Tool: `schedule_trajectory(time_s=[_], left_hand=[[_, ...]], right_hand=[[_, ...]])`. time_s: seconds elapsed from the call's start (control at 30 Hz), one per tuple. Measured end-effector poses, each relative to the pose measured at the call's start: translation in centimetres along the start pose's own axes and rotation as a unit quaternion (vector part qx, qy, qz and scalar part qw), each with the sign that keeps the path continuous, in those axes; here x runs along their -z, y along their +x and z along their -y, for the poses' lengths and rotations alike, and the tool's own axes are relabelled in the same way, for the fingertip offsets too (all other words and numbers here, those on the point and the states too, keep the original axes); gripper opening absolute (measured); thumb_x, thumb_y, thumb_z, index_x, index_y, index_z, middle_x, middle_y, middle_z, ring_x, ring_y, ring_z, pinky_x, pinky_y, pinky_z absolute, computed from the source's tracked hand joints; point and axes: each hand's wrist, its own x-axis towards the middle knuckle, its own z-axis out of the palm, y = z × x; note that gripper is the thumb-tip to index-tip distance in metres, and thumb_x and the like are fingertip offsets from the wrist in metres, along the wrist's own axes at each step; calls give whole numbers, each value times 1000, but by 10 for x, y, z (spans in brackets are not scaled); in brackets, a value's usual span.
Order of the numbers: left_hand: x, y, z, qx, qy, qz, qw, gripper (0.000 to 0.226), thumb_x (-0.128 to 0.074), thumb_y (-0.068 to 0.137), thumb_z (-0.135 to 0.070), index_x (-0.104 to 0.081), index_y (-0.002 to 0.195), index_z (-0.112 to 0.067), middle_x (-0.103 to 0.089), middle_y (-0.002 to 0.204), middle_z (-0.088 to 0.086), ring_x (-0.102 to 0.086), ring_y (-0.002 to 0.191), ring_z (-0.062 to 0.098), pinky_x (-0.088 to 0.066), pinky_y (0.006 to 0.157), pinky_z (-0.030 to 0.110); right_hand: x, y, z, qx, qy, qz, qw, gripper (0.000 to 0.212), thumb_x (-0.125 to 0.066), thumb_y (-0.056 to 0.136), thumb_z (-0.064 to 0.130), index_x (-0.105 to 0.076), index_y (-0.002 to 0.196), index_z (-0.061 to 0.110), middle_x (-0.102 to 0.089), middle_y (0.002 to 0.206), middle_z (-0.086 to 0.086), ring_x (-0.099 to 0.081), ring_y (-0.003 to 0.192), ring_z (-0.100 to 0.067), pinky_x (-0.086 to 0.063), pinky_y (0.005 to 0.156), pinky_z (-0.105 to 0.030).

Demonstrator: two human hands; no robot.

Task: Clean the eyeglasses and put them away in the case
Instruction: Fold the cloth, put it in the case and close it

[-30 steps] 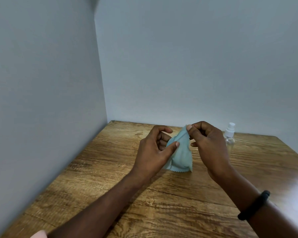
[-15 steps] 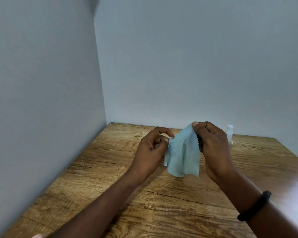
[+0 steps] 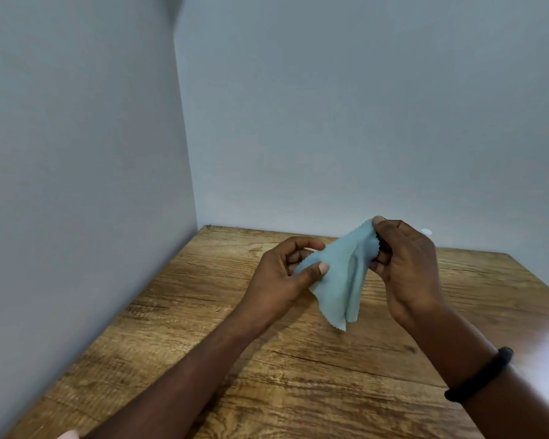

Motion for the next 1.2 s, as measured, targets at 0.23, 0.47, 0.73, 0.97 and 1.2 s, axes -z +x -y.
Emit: schedule_trajectory(time_s=[0.23, 0.47, 0.73, 0.97, 1.2], left_hand=[[10, 6, -4, 4, -46, -38, 998, 26, -73, 91, -4, -70, 116, -10, -80, 103, 10, -76, 93, 19, -62, 81, 30], [24, 11, -8, 63, -120, -94, 986, 21, -71, 93, -15, -74, 113, -13, -79, 106, 12, -76, 98, 17, -60, 78, 27], [32, 12, -9, 88, -163, -110, 976, 20, -69, 95, -11, -75, 113, -15, -80, 101, 6, -76, 91, 11, -59, 72, 22], [37, 14, -11, 61, -128, -142, 980, 15, -73, 91, -12, -79, 104, -14, -80, 105, 6, -76, 97, 15, -61, 80, 25], [39, 6, -21, 31, -6, -135, 990, 35, -78, 80, -42, -82, 102, -15, -80, 103, 8, -74, 106, 28, -58, 100, 45]], right_hand=[[3, 3, 7, 13, 19, -25, 999, 22, -62, 99, 19, -68, 80, 12, -65, 68, 2, -62, 64, -10, -55, 58, -25], [2, 4, 1, 15, -15, -24, 1000, 22, -60, 101, 21, -70, 84, 11, -66, 71, 1, -63, 66, -10, -55, 59, -25], [4, 3, -6, 3, -64, -16, 998, 23, -60, 101, 27, -72, 88, 13, -69, 74, 3, -65, 65, -10, -54, 58, -24], [5, 4, -8, -21, -73, -1, 997, 22, -57, 102, 22, -72, 94, 8, -76, 85, -1, -70, 70, -12, -55, 55, -22], [8, -2, -5, -50, -59, 28, 997, 22, -56, 100, 15, -72, 86, 9, -73, 78, 1, -70, 72, -11, -57, 60, -25]])
